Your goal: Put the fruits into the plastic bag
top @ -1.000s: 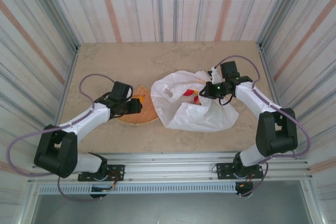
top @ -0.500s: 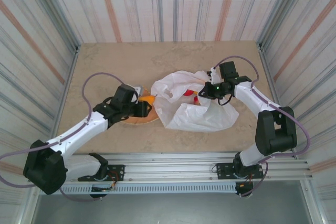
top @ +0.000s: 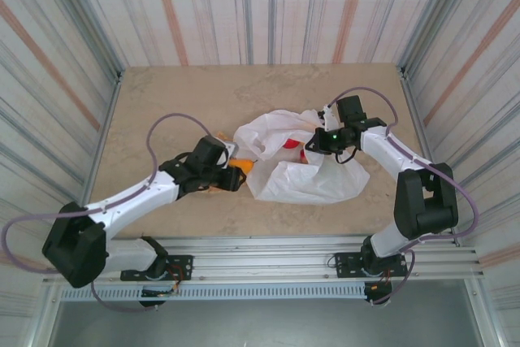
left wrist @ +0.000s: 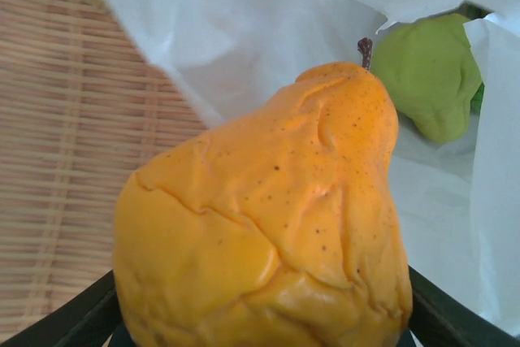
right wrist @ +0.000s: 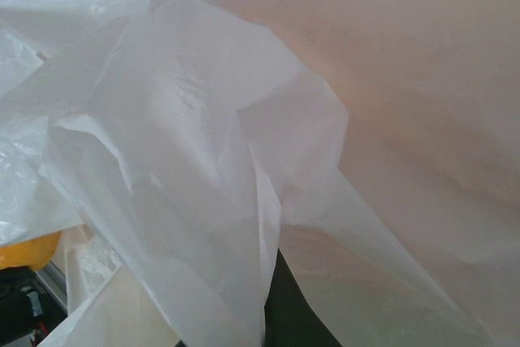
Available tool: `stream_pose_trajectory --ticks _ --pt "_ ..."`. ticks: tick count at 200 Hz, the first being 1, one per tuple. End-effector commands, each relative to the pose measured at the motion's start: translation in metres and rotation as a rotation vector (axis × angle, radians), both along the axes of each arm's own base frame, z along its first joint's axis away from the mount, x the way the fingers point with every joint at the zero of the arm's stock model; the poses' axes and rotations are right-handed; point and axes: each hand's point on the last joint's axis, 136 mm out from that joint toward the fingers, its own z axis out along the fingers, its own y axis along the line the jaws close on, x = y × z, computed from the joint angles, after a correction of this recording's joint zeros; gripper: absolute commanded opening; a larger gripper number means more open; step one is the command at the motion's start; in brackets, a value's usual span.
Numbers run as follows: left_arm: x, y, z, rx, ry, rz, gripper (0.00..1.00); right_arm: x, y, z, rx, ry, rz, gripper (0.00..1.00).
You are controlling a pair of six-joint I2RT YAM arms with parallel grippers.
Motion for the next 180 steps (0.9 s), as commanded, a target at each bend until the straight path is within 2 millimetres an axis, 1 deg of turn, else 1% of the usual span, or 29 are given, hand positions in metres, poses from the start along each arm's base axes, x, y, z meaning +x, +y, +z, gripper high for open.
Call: stream_pose_trajectory --ticks 1,24,46,91,140,180 --pt "0.008 -0.025 0.013 -0.008 -0.042 -0.083 0.59 -0.001 0.000 0.000 -0.006 0.010 -0.016 0.06" --pt "0.010 -0.045 0.010 0.018 -0.042 -0.135 0.59 -0.002 -0.001 0.000 -0.008 0.009 -0.018 0.06" --pt "0.013 -0.060 0.002 0.043 -0.026 -0.164 0.58 -0.001 -0.001 0.003 -0.005 0.004 -0.018 0.06" --pt "0.025 -0.095 -0.003 0.029 -0.019 -0.206 0.59 0.001 -0.001 0.010 -0.008 -0.011 -0.014 0.05" --pt "0.041 -0.118 -0.020 0.006 0.017 -0.181 0.61 0.000 -0.001 0.015 -0.008 -0.019 -0.014 0.05" --pt "0.051 -0.139 -0.021 -0.055 0.028 -0.171 0.64 0.001 -0.002 0.019 -0.010 -0.028 -0.016 0.05"
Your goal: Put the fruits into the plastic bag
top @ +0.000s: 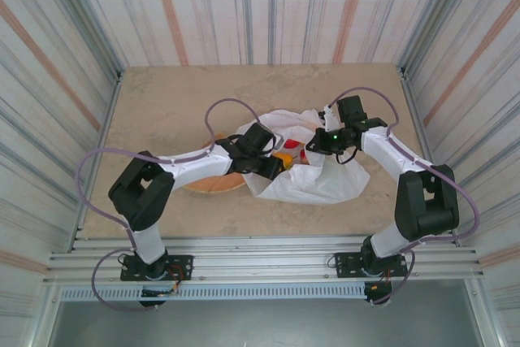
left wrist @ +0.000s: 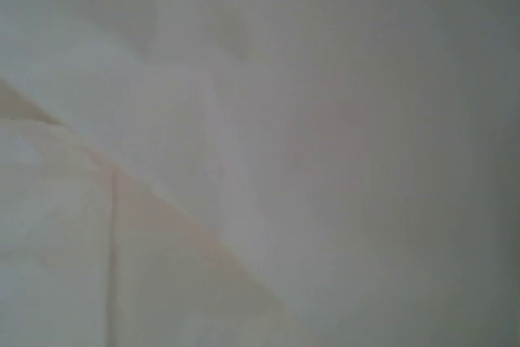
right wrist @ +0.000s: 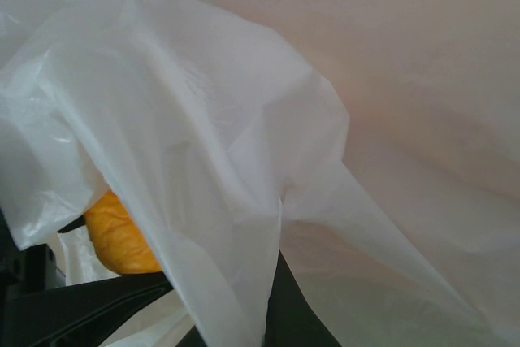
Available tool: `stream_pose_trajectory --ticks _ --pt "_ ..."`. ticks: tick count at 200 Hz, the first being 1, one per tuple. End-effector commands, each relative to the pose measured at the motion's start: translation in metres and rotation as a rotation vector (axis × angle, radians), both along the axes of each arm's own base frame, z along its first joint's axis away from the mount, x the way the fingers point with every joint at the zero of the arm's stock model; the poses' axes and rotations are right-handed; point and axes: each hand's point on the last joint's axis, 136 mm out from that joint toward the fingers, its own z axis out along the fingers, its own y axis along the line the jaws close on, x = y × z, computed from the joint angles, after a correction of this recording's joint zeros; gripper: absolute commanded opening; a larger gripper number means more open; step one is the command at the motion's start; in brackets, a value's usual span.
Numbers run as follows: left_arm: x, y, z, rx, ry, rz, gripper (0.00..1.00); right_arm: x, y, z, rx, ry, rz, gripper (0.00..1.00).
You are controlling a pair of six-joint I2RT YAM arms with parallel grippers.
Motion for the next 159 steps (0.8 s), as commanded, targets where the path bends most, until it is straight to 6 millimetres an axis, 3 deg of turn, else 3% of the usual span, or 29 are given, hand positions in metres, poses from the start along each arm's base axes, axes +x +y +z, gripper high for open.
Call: stream_pose_trajectory --ticks 1,24,81,159 --pt "0.006 -0.023 0.011 -0.076 0.001 -0.001 0.64 0.003 0.000 0.015 -0.003 -0.025 -0.013 0.05" --pt "0.007 -0.029 0.007 -0.083 0.019 0.001 0.71 0.003 0.000 0.016 -0.002 -0.023 -0.012 0.05" --pt "0.005 -0.014 0.020 -0.054 -0.032 0.010 0.83 0.004 -0.001 0.012 -0.007 -0.016 -0.013 0.05" --pt "0.002 -0.002 0.040 -0.063 -0.084 0.020 0.87 0.001 -0.002 0.006 -0.008 -0.008 -0.015 0.05"
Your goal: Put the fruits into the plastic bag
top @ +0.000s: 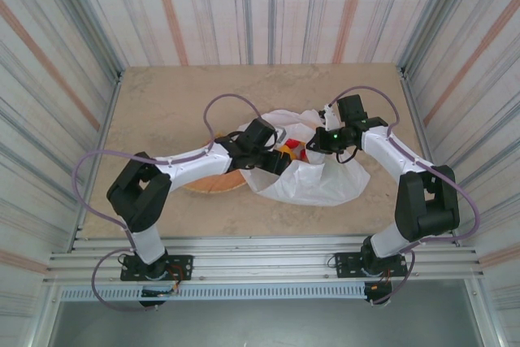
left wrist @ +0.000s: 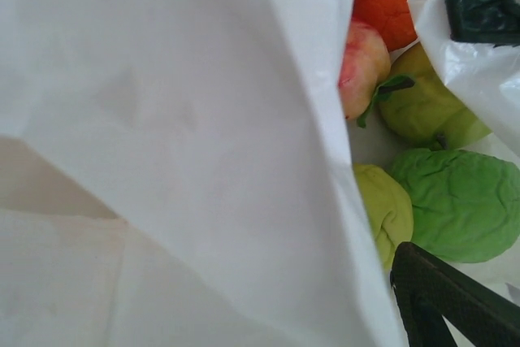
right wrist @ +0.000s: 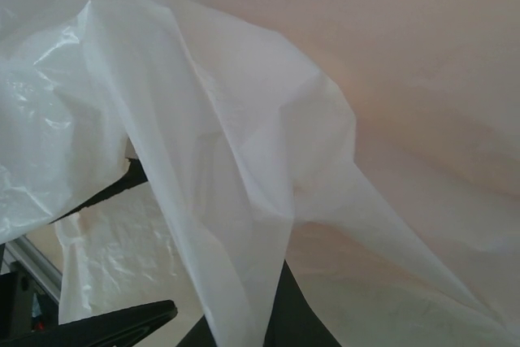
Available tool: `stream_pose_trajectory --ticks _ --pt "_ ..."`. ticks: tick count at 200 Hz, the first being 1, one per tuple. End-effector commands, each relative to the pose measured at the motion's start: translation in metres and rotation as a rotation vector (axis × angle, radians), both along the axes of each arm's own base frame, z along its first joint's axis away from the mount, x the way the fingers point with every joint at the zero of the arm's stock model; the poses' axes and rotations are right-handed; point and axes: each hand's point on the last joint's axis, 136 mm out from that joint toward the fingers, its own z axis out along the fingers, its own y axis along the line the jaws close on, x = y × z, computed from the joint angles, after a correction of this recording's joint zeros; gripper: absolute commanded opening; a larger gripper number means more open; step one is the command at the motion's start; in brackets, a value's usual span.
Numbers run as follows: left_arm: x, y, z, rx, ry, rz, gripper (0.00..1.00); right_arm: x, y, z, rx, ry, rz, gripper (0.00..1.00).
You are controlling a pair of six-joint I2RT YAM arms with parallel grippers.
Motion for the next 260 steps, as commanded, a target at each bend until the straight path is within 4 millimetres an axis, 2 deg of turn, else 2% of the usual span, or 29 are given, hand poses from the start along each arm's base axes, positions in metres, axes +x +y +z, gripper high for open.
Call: stream_pose_trajectory --ticks 1,32,68,102,134,153,172,194,260 --pt "-0.007 0.008 0.015 0.004 -0.040 -0.010 0.87 -0.001 -0.001 0.003 -0.002 -0.001 -0.011 0.05" --pt "-0.012 0.019 0.030 0.006 -0.080 -0.010 0.87 -0.002 -0.001 -0.001 -0.002 0.006 -0.013 0.05" --pt "-0.017 0.047 0.045 0.041 -0.144 0.028 0.86 0.000 0.001 0.000 0.011 0.003 -0.014 0.05" --pt "-0.016 0.090 0.049 0.080 -0.142 0.136 0.84 0.000 0.001 0.000 0.013 0.003 -0.016 0.05" --pt "-0.023 0.132 0.052 0.101 -0.135 0.264 0.83 -0.001 0.002 -0.001 0.013 0.005 -0.014 0.05" --pt "-0.032 0.153 0.044 0.076 -0.064 0.353 0.83 -0.001 0.002 -0.002 0.011 0.004 -0.017 0.05" --pt "-0.036 0.153 0.033 -0.015 0.038 0.388 0.82 0.000 0.003 -0.002 0.014 0.003 -0.016 0.05" --pt "-0.037 0.140 0.025 -0.076 0.093 0.381 0.82 0.001 0.005 0.001 0.022 -0.001 -0.015 0.05" --pt "-0.026 0.119 0.010 -0.107 0.146 0.365 0.77 -0.003 0.003 0.001 0.013 -0.001 -0.014 0.05"
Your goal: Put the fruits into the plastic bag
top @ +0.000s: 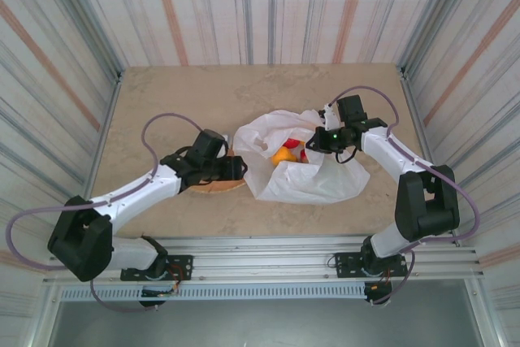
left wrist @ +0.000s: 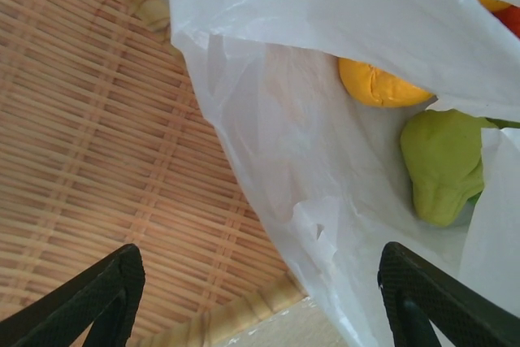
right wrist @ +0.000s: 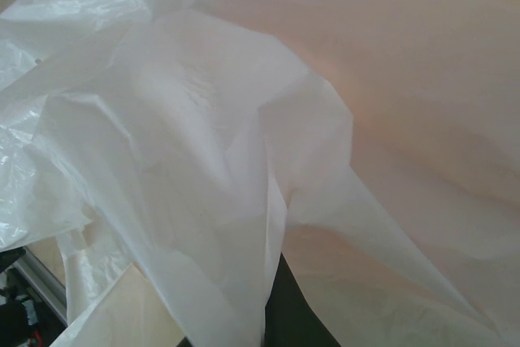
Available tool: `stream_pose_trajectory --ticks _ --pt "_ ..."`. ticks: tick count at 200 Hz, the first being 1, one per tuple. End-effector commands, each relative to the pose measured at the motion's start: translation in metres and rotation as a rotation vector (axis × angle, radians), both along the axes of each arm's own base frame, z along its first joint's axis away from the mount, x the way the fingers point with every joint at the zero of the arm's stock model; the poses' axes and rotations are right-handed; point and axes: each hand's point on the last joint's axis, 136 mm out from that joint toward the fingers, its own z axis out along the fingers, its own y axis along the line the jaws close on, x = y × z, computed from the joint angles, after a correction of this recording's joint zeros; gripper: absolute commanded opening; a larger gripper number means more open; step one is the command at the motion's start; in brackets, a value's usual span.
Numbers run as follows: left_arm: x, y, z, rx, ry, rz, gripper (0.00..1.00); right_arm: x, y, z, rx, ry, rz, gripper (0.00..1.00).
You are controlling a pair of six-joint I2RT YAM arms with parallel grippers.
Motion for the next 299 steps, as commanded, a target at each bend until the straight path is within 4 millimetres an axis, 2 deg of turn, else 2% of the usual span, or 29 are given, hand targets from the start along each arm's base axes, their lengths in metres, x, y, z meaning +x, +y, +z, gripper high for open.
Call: stream_pose_trajectory --ticks 1,37,91,114,143,168,198,218,271,299 --pt "0.005 -0.011 0.001 -0.048 0.013 -0.001 0.77 -0.006 0.002 0.002 0.009 0.016 -0.007 0.05" --pt "0.011 -0.020 -0.010 -0.065 0.028 -0.008 0.67 -0.006 0.003 0.004 0.009 0.012 -0.003 0.05" --pt "0.009 -0.033 -0.016 -0.107 0.045 -0.053 0.32 -0.004 0.003 0.003 0.007 0.015 0.000 0.05" --pt "0.010 -0.037 -0.011 -0.123 0.037 -0.074 0.20 -0.003 0.004 0.004 0.011 0.015 0.002 0.05" --pt "0.010 -0.042 0.000 -0.156 0.014 -0.097 0.10 -0.001 0.004 0.008 0.002 0.007 0.004 0.05" --pt "0.011 -0.048 0.014 -0.186 -0.010 -0.117 0.00 0.000 0.002 0.012 -0.007 -0.004 0.003 0.05" --pt "0.008 -0.057 0.036 -0.216 -0.057 -0.153 0.00 0.001 -0.004 0.019 -0.016 -0.025 -0.009 0.05" --pt "0.006 -0.065 0.058 -0.251 -0.104 -0.186 0.00 0.000 -0.009 0.028 -0.024 -0.048 -0.019 0.04" --pt "0.000 -0.081 0.121 -0.308 -0.237 -0.254 0.00 -0.001 -0.030 0.072 -0.038 -0.153 -0.067 0.04" --pt "-0.002 -0.082 0.152 -0.318 -0.299 -0.291 0.00 -0.006 -0.036 0.099 -0.039 -0.212 -0.081 0.04"
